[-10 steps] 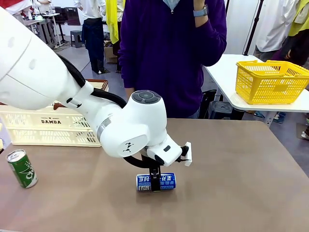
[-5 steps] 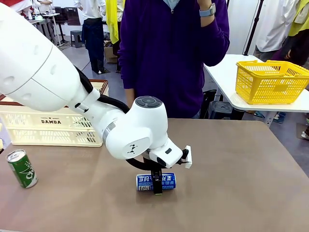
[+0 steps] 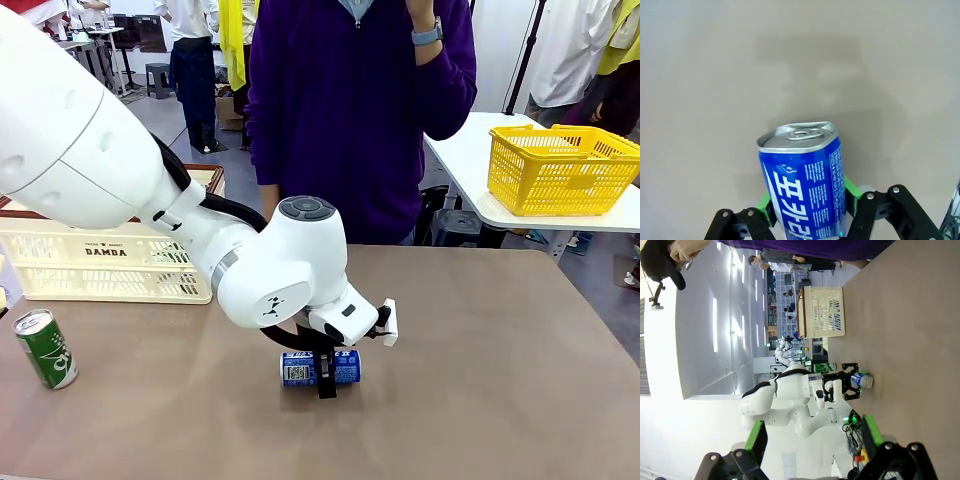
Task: Place the drinks into the Shopping basket.
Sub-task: Pick up one drink and place it into the Shopping basket.
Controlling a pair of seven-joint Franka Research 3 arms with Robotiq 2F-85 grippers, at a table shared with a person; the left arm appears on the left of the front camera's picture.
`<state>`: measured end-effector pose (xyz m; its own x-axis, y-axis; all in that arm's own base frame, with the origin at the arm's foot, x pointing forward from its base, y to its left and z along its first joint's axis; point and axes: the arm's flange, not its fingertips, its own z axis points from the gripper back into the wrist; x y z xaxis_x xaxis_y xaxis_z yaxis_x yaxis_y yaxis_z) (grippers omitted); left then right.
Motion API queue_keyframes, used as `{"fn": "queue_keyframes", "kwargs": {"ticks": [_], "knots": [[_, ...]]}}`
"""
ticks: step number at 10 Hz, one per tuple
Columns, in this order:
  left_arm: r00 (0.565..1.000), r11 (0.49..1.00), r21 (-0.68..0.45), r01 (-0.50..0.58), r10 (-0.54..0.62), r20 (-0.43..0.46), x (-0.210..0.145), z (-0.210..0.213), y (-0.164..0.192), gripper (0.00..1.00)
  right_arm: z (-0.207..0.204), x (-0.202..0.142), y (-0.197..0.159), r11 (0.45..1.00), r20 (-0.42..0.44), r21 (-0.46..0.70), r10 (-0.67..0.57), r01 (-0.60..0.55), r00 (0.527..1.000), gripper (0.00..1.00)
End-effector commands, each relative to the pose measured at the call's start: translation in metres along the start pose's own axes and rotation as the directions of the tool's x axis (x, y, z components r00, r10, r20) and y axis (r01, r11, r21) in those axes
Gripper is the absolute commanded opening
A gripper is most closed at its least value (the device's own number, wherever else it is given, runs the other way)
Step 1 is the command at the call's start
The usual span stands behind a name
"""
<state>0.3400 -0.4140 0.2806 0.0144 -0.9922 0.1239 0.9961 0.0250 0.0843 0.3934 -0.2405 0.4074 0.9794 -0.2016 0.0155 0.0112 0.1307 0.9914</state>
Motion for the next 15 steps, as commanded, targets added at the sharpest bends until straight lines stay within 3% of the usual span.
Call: {"fn": "queue_keyframes", "kwargs": {"ticks": [1, 3, 5, 6, 8, 9, 10, 11, 12, 14, 15], "knots": [[1.000, 1.000, 0.021, -0.002, 0.002, -0.007, -0.006, 0.004, -0.009, 0.00, 0.002, 0.000, 0.005, 1.000, -0.011, -0.005, -0.019, 0.019, 1.000, 1.00], [1.000, 1.000, 0.009, -0.004, 0.004, -0.003, -0.014, 0.030, -0.014, 0.00, 0.002, 0.000, 0.005, 1.000, -0.011, -0.005, -0.019, 0.019, 1.000, 1.00], [1.000, 1.000, -0.007, 0.008, -0.008, 0.007, -0.033, 0.099, -0.036, 0.00, 0.002, 0.000, 0.005, 1.000, -0.011, -0.005, -0.019, 0.019, 1.000, 1.00], [0.999, 0.998, -0.061, 0.028, -0.030, -0.035, -0.043, 0.131, -0.053, 0.00, 0.002, 0.000, 0.005, 1.000, -0.011, -0.005, -0.019, 0.019, 1.000, 1.00], [0.999, 0.998, -0.046, 0.045, -0.044, 0.022, -0.072, 0.178, -0.085, 0.00, 0.002, 0.000, 0.005, 1.000, -0.011, -0.005, -0.019, 0.019, 1.000, 1.00], [1.000, 0.998, -0.065, 0.005, -0.005, 0.002, -0.090, 0.191, -0.097, 0.00, 0.002, 0.000, 0.005, 1.000, -0.011, -0.005, -0.019, 0.019, 1.000, 1.00], [0.999, 1.000, 0.005, -0.015, 0.015, 0.051, -0.102, 0.197, -0.108, 0.00, 0.002, 0.000, 0.005, 1.000, -0.011, -0.005, -0.019, 0.019, 1.000, 1.00], [0.996, 0.989, 0.150, -0.002, -0.011, 0.088, -0.107, 0.193, -0.120, 0.00, 0.002, 0.000, 0.005, 1.000, -0.011, -0.005, -0.019, 0.019, 1.000, 1.00], [1.000, 0.999, -0.053, 0.009, -0.008, 0.030, -0.079, 0.196, -0.101, 0.00, 0.002, 0.000, 0.005, 1.000, -0.011, -0.005, -0.019, 0.019, 1.000, 1.00], [1.000, 0.999, -0.053, 0.009, -0.008, 0.030, -0.079, 0.196, -0.101, 0.00, 0.002, 0.000, 0.005, 1.000, -0.011, -0.005, -0.019, 0.019, 1.000, 1.00], [0.999, 1.000, -0.008, 0.013, -0.012, 0.048, -0.097, 0.198, -0.112, 0.00, 0.002, 0.000, 0.005, 1.000, -0.011, -0.005, -0.019, 0.019, 1.000, 1.00]]}}
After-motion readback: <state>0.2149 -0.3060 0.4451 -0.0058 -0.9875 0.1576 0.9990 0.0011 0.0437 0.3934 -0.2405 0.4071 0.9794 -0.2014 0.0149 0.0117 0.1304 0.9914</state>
